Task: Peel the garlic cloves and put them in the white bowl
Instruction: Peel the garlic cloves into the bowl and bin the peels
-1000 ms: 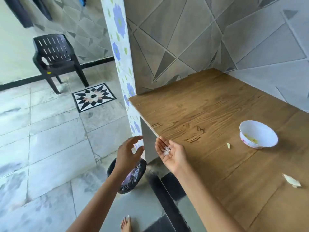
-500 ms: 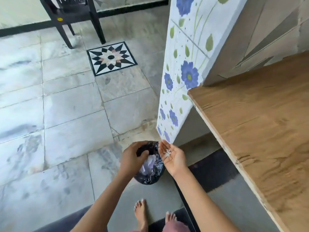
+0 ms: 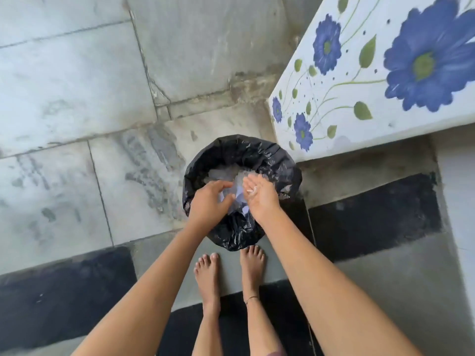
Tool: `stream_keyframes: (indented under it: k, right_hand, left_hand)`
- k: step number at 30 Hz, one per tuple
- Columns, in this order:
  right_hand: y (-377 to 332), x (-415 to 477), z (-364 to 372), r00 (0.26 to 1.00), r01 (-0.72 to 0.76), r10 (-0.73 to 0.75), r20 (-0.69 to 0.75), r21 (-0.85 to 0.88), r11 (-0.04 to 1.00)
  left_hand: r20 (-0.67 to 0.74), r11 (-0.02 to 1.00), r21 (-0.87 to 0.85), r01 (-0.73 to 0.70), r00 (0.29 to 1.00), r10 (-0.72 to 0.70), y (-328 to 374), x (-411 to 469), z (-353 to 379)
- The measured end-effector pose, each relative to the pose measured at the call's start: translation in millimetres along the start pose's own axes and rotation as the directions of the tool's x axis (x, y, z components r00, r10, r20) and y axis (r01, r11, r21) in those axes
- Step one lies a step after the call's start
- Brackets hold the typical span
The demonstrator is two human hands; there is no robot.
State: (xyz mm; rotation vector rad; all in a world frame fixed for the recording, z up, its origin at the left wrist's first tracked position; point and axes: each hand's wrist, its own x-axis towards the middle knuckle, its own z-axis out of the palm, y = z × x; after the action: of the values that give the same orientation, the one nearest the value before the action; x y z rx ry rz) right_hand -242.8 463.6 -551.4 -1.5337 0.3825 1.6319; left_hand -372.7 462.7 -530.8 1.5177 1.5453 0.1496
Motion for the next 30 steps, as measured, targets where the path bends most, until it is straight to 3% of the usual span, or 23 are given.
stream_keyframes:
  k: [8, 11, 13, 14, 16, 17, 18, 20, 22, 23, 25, 27, 30]
  right_hand:
    - [33, 50, -35, 0.993, -0.114, 0.114, -0.025, 0.008, 0.993]
    - [30, 51, -34, 0.984, -0.175, 0.177, -0.014, 0.086, 0.981]
    - [26, 45, -27, 0.979, -0.198, 0.192, 0.07, 0.098, 0.975]
    - [24, 43, -24, 0.977, -0.194, 0.184, 0.105, 0.102, 0.976]
    - [21, 37, -21, 0.984, -0.146, 0.137, 0.117, 0.073, 0.987]
    - [20, 35, -20, 0.988, -0.121, 0.117, 0.097, 0.033, 0.992]
    - [19, 34, -21, 0.993, -0.101, 0.101, 0.063, -0.004, 0.995]
    - [15, 36, -19, 0.994, -0.109, 0.109, 0.013, -0.003, 0.994]
    - [12, 36, -15, 0.993, -0.117, 0.116, 0.028, 0.046, 0.992]
    - [12, 35, -12, 0.993, -0.103, 0.1, 0.062, 0.052, 0.993]
    - [16, 29, -7, 0.989, -0.038, 0.03, 0.145, 0.051, 0.998]
    - [21, 20, -10, 0.987, 0.097, -0.088, 0.138, -0.064, 0.993]
    - [24, 8, -22, 0.976, 0.192, -0.216, -0.036, -0.333, 0.923]
  left_hand:
    - [0.005, 0.971, -0.174, 0.162, 0.987, -0.163, -51, 35, 62]
    - [0.112, 0.921, -0.386, 0.043, 0.994, 0.001, -31, 26, 79]
    - [0.209, 0.919, -0.394, -0.022, 0.971, 0.113, -30, 24, 92]
    - [0.243, 0.943, -0.333, 0.01, 0.967, 0.076, -35, 30, 96]
    - [0.291, 0.954, -0.158, 0.257, 0.935, -0.204, -43, 51, 92]
    - [0.282, 0.916, -0.126, 0.381, 0.899, -0.335, -45, 59, 89]
    - [0.258, 0.884, -0.189, 0.427, 0.89, -0.375, -42, 64, 86]
    - [0.188, 0.847, -0.466, 0.257, 0.964, -0.189, -26, 60, 84]
    - [0.215, 0.841, -0.532, 0.096, 0.976, 0.024, -15, 42, 90]
    - [0.212, 0.85, -0.523, 0.064, 0.976, 0.056, -21, 38, 96]
    - [0.197, 0.865, -0.457, 0.208, 0.972, -0.129, -39, 42, 90]
    - [0.135, 0.884, -0.348, 0.312, 0.95, -0.282, -52, 43, 80]
    - [0.073, 0.93, -0.298, 0.217, 0.976, -0.205, -46, 31, 62]
